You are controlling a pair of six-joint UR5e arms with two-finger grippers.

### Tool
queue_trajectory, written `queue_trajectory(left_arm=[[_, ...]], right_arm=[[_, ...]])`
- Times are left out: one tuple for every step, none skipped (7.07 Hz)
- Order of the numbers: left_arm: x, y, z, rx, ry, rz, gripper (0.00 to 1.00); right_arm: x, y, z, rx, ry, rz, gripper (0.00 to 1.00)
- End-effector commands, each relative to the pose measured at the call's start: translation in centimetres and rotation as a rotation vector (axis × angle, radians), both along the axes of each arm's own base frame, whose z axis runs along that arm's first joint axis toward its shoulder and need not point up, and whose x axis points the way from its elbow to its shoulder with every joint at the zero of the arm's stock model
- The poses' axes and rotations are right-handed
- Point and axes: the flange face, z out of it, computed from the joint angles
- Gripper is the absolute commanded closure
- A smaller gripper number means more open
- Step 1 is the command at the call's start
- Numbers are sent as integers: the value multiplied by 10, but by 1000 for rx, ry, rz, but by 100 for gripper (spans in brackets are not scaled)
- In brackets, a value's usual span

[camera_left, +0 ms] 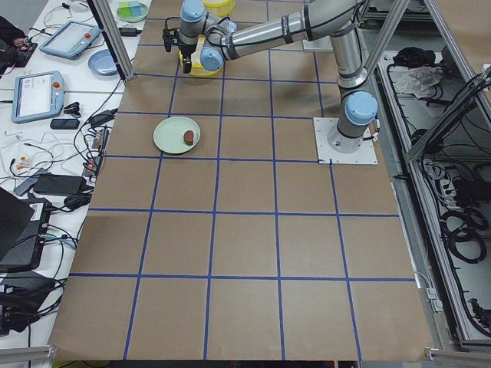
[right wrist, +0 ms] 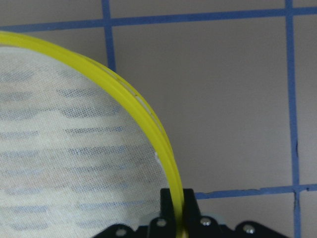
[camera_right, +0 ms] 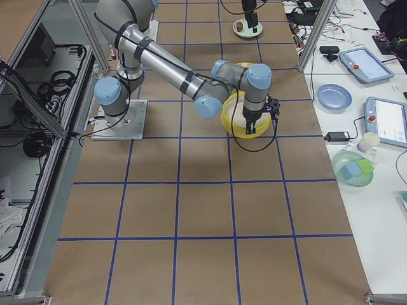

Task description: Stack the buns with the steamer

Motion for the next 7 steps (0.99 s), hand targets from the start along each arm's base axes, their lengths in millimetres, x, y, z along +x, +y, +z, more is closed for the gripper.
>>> queue_trajectory(left_arm=[[103, 1, 7, 52, -110, -61, 0], [129, 0, -5, 73, -173, -112, 0], [145, 1, -27, 103, -247, -195, 0], [168, 1, -48, 131, -275, -257, 0], [192, -3, -75, 164, -266, -267, 0], [199, -11, -101, 155, -275, -295, 0], [202, -19, -121, 127, -291, -322, 0]], right_arm=[[99, -3, 22, 7, -18, -53, 100], [143, -5, 22, 8, -25, -83, 100], [186, -5, 22, 6, -34, -127, 100], [234, -5, 19, -5, -43, -136, 100], [267, -6, 10, -8, -48, -163, 100], [275, -15, -11, -5, -49, -163, 100], [278, -17, -15, -4, -54, -193, 100]])
